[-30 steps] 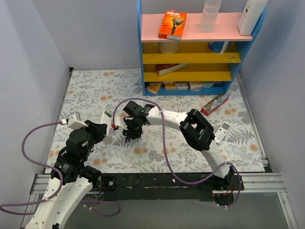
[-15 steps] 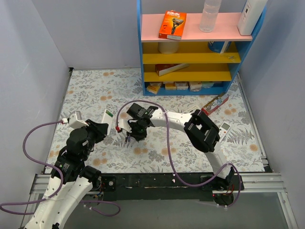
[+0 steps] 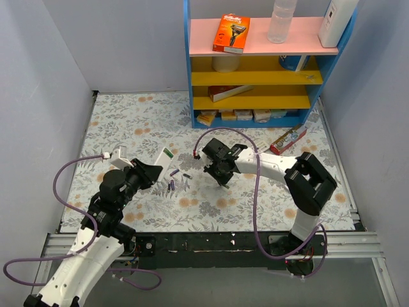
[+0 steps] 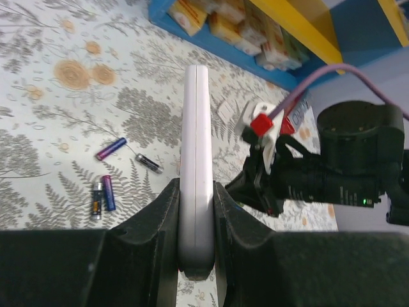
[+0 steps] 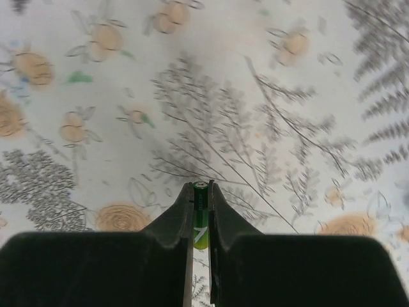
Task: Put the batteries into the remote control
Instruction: Move the battery to the center of the board, then pick up the battery from the center of the board, then load the battery into the remote control.
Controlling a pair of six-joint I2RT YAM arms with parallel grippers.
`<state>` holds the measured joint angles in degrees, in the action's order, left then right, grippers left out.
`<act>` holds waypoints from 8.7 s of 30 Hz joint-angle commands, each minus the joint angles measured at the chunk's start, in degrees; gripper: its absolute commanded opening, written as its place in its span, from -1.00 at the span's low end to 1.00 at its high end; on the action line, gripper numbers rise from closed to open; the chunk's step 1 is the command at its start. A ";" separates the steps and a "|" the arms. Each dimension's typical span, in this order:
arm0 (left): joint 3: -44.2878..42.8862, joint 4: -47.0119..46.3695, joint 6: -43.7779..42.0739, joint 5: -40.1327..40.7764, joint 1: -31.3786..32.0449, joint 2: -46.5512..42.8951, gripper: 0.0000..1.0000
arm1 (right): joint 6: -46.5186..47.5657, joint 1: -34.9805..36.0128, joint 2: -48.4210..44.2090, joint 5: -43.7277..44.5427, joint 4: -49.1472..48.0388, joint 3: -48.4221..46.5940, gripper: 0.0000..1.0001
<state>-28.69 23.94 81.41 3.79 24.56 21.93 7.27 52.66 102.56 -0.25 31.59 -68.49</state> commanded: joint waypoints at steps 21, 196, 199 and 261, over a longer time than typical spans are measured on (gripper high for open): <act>6.89 -25.88 -3.27 -25.67 -0.21 14.10 -1.00 | -21.77 -1.95 -0.96 8.51 5.14 2.14 -0.39; -1.28 -62.35 9.30 -52.84 3.22 39.06 -1.00 | 32.46 -9.51 -32.69 -27.26 4.00 -1.56 -0.61; -1.11 -63.49 10.00 -52.13 3.22 38.80 -1.00 | 32.37 -9.51 -32.60 -28.04 4.62 -1.12 -0.72; 3.55 -58.40 1.30 -45.19 3.22 37.48 -1.00 | 11.20 1.48 -37.17 -13.72 -9.62 0.99 -0.31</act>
<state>-23.11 -32.27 84.88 -40.58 27.53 59.70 22.46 54.81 68.58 -11.31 21.39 -64.95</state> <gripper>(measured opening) 0.193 0.285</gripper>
